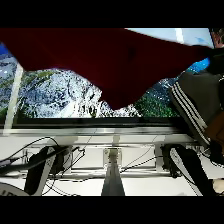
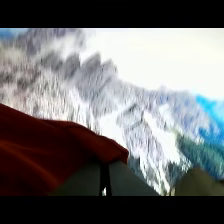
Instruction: Fold the clothes and pants, and hang the long-sleeved shirts on hangers.
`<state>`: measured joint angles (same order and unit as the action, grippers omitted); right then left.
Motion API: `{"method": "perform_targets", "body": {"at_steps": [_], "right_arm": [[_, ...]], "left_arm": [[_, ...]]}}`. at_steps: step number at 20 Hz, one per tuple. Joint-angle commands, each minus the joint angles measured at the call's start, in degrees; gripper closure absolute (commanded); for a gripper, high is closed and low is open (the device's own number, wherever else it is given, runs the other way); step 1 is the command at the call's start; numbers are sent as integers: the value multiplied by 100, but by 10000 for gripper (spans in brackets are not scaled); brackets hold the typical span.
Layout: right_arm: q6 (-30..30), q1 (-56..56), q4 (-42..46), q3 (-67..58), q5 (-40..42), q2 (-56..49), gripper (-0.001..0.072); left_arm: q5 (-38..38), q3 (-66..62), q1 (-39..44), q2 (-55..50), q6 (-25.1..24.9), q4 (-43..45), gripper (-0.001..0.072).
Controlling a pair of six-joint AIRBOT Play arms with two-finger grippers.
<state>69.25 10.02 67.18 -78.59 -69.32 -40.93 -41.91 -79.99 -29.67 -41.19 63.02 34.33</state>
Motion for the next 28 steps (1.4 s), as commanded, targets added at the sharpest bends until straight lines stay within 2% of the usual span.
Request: {"method": "perform_targets", "body": {"at_steps": [1,7,9,11,13,16,17,19,21,25,28], "right_arm": [[2,-2,-734,-999,-9,323,701],[7,-2,-964,-2546,-9,546,701],[9,-2,-1049,-2682,31,542,701],[11,0,-1005,-2645,17,398,702],[28,-2,-986,-2457,20,61,702],[72,-4,-1154,-2127,7,-925,702],[72,-7,-1335,-2009,7,-1338,702],[72,-7,-1939,-1729,-48,-2232,701],[68,-9,-2302,-1462,-37,-3123,701],[70,-9,-2153,-1314,448,-4568,701],[59,-140,-2149,-1314,1115,-5340,701]], "left_arm": [[719,-7,-144,713,-20,46,698],[1331,-7,-153,1635,-39,1132,699],[975,-4,-153,1657,214,1276,699],[210,0,-153,1432,629,1390,699],[-621,0,-151,931,817,1357,700],[-1596,0,-103,-398,804,1104,699],[-1742,0,31,-841,713,1110,699],[-1862,0,509,-1950,-7,1113,699],[-1707,0,977,-3010,-487,1119,699],[-234,0,1357,-4638,-542,1141,699],[608,0,1445,-5165,-542,1036,698]]}}
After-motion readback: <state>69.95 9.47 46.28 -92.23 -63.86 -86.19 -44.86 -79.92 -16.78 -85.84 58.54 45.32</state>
